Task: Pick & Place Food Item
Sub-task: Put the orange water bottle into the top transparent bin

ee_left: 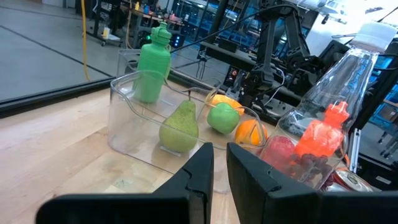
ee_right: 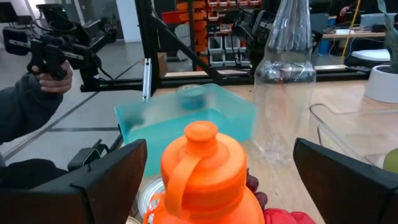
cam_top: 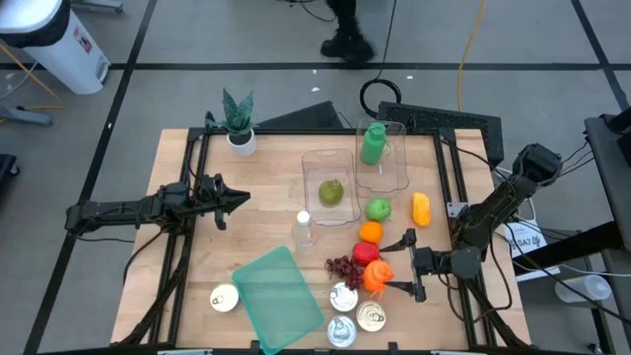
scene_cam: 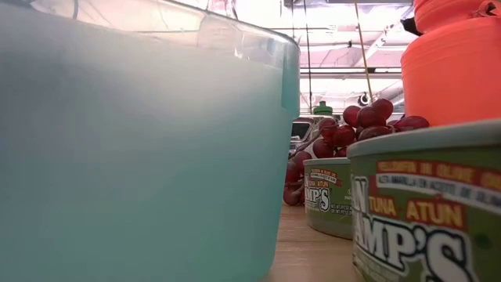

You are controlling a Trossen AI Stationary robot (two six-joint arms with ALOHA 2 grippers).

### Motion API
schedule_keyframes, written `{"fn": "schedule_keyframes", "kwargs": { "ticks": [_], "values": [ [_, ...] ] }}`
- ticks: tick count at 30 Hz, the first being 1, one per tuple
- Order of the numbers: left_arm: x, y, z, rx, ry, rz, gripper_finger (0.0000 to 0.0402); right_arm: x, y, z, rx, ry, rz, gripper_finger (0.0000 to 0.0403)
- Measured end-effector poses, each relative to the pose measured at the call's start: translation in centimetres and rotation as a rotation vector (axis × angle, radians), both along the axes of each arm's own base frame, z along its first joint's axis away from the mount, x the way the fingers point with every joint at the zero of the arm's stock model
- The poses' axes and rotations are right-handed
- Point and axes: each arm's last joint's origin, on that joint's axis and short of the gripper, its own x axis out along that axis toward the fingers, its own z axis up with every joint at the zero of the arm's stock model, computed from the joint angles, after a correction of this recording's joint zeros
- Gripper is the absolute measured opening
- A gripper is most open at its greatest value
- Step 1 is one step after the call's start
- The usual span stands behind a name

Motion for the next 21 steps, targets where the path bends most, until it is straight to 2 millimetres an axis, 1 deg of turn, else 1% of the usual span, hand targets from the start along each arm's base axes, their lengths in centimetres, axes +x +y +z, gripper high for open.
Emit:
{"fn": "schedule_keyframes", "kwargs": {
  "ticks": [4,12,21],
  "values": [
    [0.0,0.0,0.0,0.000,0.000,0.000,0.0051,0.0,0.1,-0.2,0.004,0.014,0.023,0.0393],
    [0.0,0.0,0.0,0.000,0.000,0.001,0.0051,0.6,0.5,-1.6,-0.039,0.050,0.011,0.0392],
    [0.0,0.0,0.0,0.007,0.002,0.002,0.0051,1.2,0.3,-1.4,-0.042,0.014,-0.001,0.0391]
  ]
}}
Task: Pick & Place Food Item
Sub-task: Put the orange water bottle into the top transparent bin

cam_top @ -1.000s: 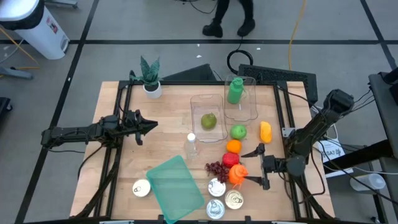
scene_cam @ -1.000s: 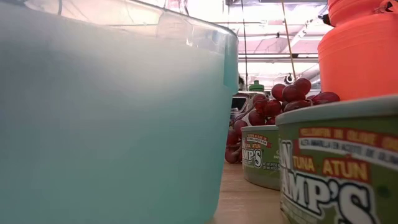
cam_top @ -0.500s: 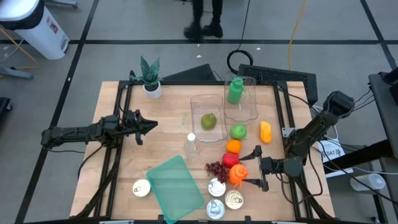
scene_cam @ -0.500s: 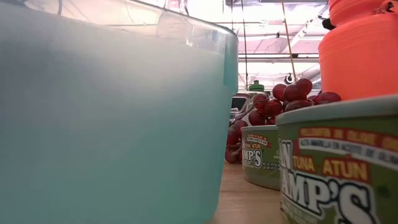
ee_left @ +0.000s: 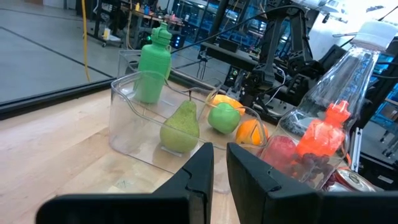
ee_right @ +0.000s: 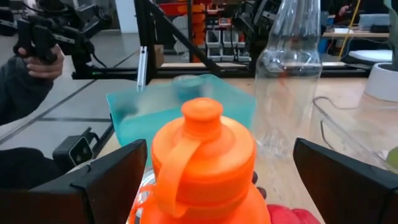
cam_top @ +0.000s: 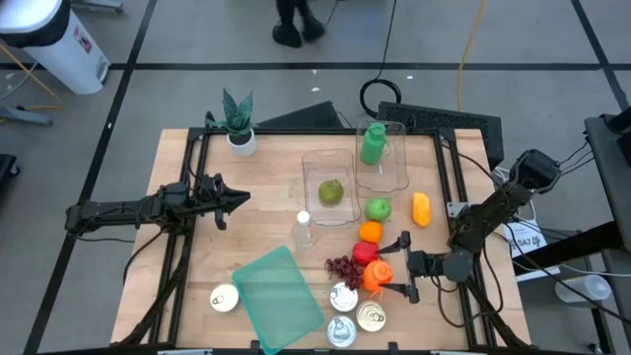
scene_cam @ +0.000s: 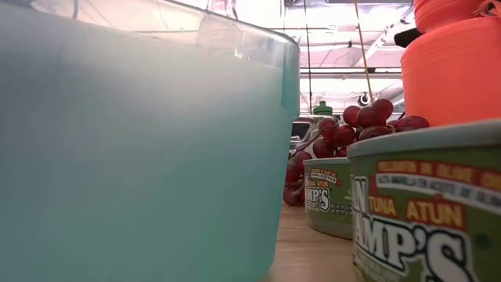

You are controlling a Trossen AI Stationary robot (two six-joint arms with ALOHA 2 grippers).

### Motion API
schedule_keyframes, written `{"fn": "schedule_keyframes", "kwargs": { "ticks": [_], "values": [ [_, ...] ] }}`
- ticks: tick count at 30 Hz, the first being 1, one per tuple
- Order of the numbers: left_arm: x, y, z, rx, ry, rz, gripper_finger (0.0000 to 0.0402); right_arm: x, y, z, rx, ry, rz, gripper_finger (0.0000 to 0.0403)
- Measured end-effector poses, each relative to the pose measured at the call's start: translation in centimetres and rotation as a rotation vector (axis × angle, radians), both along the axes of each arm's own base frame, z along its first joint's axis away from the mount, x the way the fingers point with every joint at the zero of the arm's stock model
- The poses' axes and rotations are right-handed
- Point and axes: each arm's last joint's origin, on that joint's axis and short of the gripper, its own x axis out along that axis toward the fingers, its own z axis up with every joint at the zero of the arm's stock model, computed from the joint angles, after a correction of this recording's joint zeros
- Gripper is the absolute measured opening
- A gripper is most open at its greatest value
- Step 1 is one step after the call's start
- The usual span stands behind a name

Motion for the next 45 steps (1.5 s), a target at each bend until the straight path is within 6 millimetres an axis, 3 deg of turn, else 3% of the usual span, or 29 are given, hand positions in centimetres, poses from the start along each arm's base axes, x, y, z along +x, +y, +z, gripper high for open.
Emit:
{"fn": "schedule_keyframes", "kwargs": {
  "ticks": [10,14,20,30,33,39,45],
  "values": [
    [0.0,0.0,0.0,0.000,0.000,0.000,0.0051,0.4,-0.1,-0.3,-0.006,0.010,0.001,0.0379],
    [0.0,0.0,0.0,0.000,0.000,0.000,0.0051,0.5,-0.2,-0.3,-0.008,0.006,-0.002,0.0325],
    [0.0,0.0,0.0,0.001,0.000,0.001,0.0051,0.5,-0.2,-0.2,-0.014,0.000,-0.001,0.0205],
    [0.0,0.0,0.0,0.001,0.000,0.001,0.0051,0.4,-0.2,0.5,-0.044,-0.050,0.006,0.0199],
    [0.0,0.0,0.0,0.001,0.001,0.001,0.0051,0.1,-0.5,1.8,-0.052,-0.091,0.008,0.0199],
    [0.0,0.0,0.0,0.001,0.001,0.001,0.0051,-0.6,-1.3,6.3,-0.102,-0.150,0.003,0.0199],
    [0.0,0.0,0.0,0.002,0.000,0.001,0.0051,-1.1,-3.1,13.1,-0.234,-0.158,-0.049,0.0199]
  ]
}}
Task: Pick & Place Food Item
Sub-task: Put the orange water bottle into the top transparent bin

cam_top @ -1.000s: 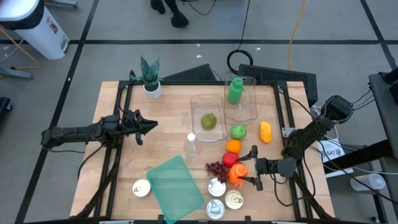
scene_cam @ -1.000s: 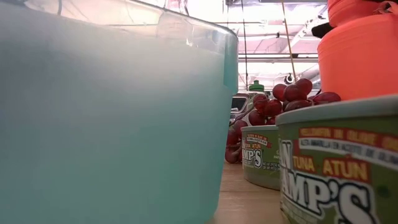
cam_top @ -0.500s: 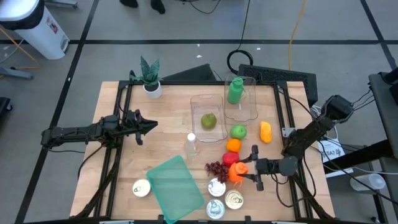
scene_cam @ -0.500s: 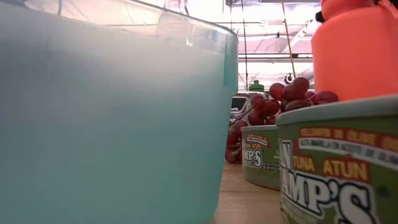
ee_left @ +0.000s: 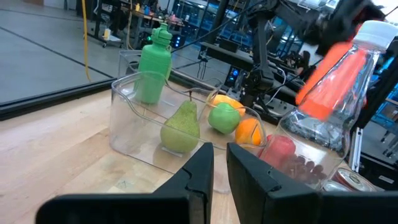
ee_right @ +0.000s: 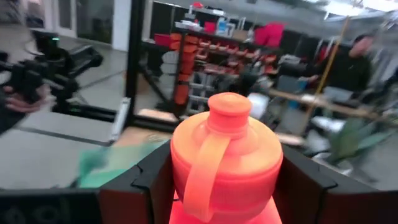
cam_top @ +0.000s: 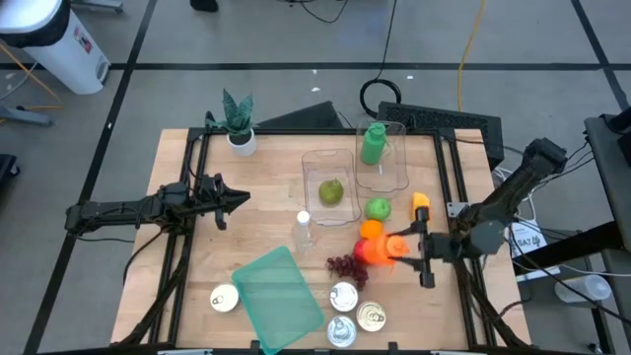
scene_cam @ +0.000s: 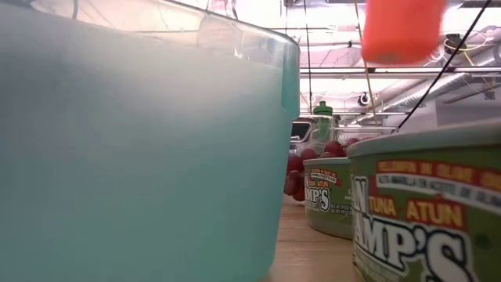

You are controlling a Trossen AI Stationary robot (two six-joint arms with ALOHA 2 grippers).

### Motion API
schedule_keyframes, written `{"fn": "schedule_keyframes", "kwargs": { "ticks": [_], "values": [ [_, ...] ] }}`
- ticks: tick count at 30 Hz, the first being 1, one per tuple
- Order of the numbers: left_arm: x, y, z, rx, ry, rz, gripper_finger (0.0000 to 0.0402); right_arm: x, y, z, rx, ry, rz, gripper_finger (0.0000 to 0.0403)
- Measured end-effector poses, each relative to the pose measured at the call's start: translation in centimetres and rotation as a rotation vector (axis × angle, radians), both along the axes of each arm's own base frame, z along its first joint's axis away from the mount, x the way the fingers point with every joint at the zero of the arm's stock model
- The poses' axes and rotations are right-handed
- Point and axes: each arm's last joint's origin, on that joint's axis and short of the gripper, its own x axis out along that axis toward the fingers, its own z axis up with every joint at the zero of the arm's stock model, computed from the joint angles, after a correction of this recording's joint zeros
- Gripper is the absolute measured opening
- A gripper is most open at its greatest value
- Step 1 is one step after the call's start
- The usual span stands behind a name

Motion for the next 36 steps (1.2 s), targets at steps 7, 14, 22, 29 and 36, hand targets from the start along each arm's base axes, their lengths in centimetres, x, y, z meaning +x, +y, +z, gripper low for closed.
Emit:
{"fn": "schedule_keyframes", "kwargs": {
  "ticks": [7,14,22,29,36],
  "values": [
    [0.0,0.0,0.0,0.001,0.000,0.008,0.0051,-0.8,-4.7,7.0,-0.142,-0.017,-0.302,0.0199],
    [0.0,0.1,0.0,0.003,0.000,0.034,0.0051,0.2,-10.6,5.6,-0.137,0.084,-0.384,0.0199],
    [0.0,0.1,0.0,0.002,0.000,0.032,0.0051,1.9,-17.3,1.0,-0.081,0.085,-0.471,0.0199],
    [0.0,0.1,0.0,0.002,0.000,0.032,0.0051,1.8,-21.9,-2.8,0.062,0.103,-0.452,0.0199],
    [0.0,0.1,0.0,0.002,0.001,0.031,0.0051,2.9,-23.4,-5.4,0.102,0.140,-0.452,0.0199]
  ]
}}
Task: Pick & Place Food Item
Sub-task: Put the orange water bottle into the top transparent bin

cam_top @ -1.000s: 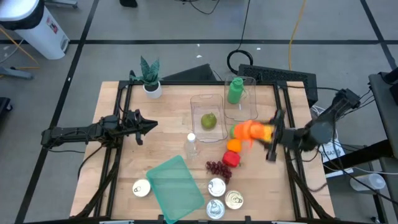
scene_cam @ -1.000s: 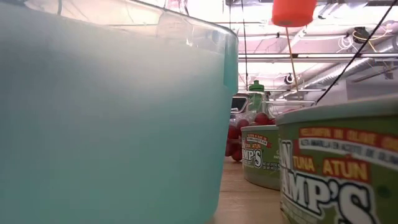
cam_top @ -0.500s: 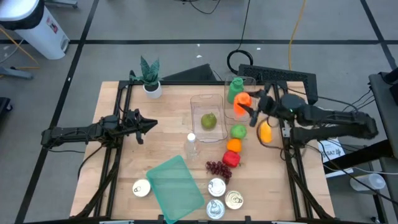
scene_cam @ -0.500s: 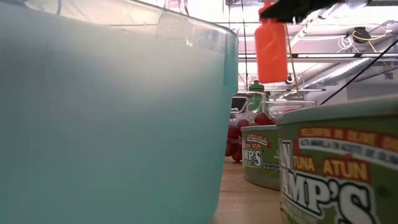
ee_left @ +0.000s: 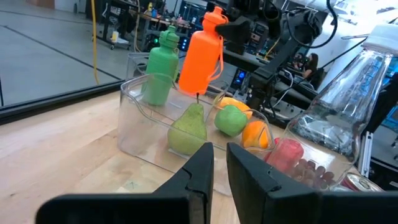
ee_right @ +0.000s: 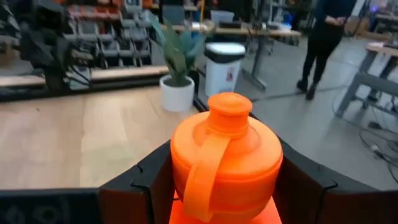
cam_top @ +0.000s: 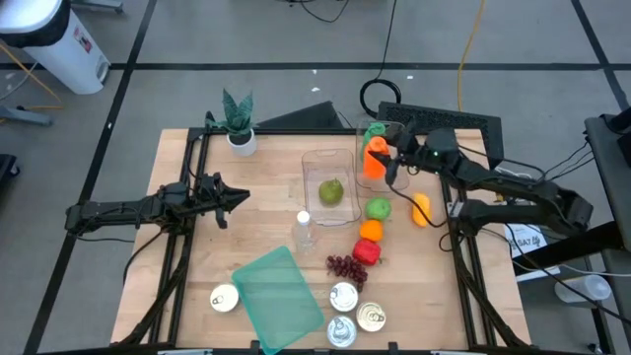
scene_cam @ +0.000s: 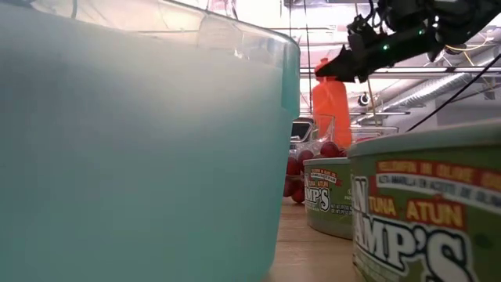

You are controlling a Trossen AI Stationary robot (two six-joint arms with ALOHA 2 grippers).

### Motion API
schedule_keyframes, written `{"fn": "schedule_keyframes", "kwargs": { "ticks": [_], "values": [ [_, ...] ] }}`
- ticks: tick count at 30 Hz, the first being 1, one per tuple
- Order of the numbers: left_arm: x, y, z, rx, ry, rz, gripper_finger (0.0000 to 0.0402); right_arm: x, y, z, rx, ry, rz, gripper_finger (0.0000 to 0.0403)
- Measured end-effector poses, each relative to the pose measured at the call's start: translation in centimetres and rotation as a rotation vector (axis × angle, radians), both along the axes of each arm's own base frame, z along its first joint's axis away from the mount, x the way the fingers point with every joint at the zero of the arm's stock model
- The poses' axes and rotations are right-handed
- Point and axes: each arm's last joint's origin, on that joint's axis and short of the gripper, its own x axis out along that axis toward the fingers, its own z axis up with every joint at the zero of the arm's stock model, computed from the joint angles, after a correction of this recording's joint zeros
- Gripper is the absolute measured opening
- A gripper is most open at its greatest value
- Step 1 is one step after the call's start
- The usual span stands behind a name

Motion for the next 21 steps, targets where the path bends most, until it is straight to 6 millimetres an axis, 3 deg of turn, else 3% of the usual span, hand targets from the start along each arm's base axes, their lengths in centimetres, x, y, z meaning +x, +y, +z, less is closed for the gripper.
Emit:
{"fn": "schedule_keyframes", "kwargs": {
  "ticks": [12,21],
  "values": [
    [0.0,0.1,0.0,0.032,0.007,0.017,0.0051,-0.6,0.2,-5.6,0.027,-0.111,-0.076,0.0199],
    [0.0,0.2,0.0,0.050,0.011,0.055,0.0051,0.1,0.1,-7.6,0.021,-0.036,-0.057,0.0199]
  ]
}}
